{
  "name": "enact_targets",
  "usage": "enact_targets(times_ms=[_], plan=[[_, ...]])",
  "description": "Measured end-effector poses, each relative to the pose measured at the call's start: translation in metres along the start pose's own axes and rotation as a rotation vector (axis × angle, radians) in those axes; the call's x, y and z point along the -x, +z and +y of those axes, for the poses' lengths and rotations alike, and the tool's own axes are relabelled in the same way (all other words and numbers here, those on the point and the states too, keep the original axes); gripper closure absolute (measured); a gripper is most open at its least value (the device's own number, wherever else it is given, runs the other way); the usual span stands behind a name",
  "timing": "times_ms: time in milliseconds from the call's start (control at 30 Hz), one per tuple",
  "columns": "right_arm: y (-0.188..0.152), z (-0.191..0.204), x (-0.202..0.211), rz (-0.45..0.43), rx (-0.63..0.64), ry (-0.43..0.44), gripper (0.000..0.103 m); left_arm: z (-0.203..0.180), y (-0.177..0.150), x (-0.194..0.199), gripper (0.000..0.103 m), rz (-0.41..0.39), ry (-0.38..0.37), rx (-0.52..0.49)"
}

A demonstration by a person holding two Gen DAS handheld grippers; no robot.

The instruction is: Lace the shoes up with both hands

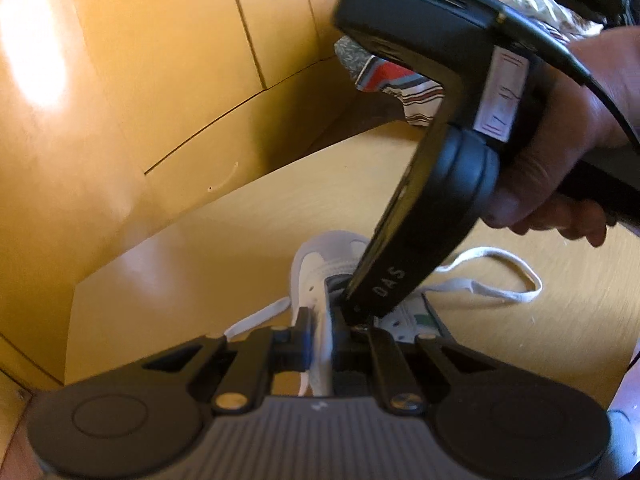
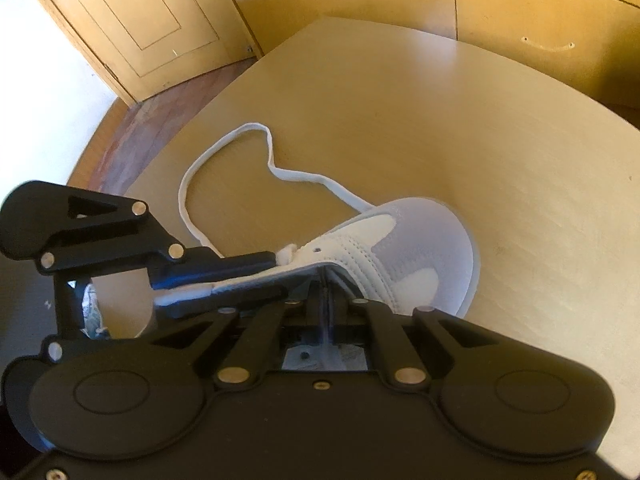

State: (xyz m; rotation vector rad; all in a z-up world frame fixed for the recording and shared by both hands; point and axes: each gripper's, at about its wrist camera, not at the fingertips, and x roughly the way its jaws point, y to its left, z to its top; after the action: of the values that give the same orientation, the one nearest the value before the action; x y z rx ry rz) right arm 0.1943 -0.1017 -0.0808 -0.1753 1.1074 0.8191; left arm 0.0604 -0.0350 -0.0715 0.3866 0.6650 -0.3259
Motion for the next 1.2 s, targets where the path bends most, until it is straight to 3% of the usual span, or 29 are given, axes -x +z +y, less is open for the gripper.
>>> enact_targets(times_ms=[300, 633, 1200], plan=[[0.000, 0.011, 0.011, 0.000, 0.087, -0.077, 0.101, 0.000, 0.001, 0.002, 0.094, -0.004, -0.018, 0.000], [-0.005, 0.009, 0.021, -0.039, 0.087, -0.118, 0.101, 0.003, 0.001, 0.003, 0.094, -0.001, -0.041, 0.055], [-0.004, 0.004, 0.001, -0.038, 0.071, -0.110, 0.101, 0.008, -0.004, -0.003, 0.093, -0.006, -0.036, 0.080]])
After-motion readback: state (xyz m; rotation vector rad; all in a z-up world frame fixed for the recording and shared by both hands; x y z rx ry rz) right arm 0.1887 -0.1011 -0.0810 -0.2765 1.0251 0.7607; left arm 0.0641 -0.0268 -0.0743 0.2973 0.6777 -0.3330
